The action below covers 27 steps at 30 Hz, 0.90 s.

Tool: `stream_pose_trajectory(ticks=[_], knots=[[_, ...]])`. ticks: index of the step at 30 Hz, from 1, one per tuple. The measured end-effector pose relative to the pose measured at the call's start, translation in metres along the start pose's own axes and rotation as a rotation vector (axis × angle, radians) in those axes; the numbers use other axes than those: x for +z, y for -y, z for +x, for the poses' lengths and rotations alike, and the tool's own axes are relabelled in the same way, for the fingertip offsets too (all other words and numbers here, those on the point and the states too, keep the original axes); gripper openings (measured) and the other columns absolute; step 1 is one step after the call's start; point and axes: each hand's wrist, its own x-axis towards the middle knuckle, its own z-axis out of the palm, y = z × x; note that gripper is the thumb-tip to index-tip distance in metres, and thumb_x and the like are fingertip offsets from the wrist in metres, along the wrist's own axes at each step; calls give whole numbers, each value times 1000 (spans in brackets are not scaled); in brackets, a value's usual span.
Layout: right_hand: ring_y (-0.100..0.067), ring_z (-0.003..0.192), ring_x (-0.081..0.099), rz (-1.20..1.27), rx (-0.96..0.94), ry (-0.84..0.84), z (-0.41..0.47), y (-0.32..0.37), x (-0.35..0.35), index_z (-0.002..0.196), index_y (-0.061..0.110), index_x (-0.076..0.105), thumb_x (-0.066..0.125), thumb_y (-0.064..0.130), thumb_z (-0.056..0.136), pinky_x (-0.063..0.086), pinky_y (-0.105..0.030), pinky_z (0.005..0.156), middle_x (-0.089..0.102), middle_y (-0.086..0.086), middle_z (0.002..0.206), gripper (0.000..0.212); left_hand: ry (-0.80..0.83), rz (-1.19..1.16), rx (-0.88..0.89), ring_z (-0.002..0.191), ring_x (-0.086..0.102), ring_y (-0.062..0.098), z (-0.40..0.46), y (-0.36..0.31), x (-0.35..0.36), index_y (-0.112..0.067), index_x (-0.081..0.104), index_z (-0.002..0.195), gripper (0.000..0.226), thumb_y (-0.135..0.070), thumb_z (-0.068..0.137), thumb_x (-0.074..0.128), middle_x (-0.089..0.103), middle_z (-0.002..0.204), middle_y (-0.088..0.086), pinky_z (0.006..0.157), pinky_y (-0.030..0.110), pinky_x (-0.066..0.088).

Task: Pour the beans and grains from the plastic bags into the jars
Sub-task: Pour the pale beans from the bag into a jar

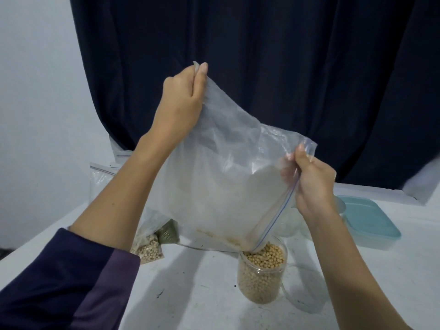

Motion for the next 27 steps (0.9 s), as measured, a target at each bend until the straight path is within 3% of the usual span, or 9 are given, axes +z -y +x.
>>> stream_pose_trajectory(ticks=[11,27], knots=[[-1,42,54,-7,7,28,0,6,1,71,8,62,56,27,97,49,-13,48,61,9,49,32,4,5,27,42,32,2,7,-7,-2,-21,24,58,47,-23,104,36,27,55,-8,46,15,29],[-1,44,54,-26,-16,-25,4,6,-3,72,10,63,56,30,97,48,-15,49,62,4,60,33,22,4,22,42,30,3,8,-10,2,-21,24,58,47,-23,104,35,26,55,-7,46,16,28]])
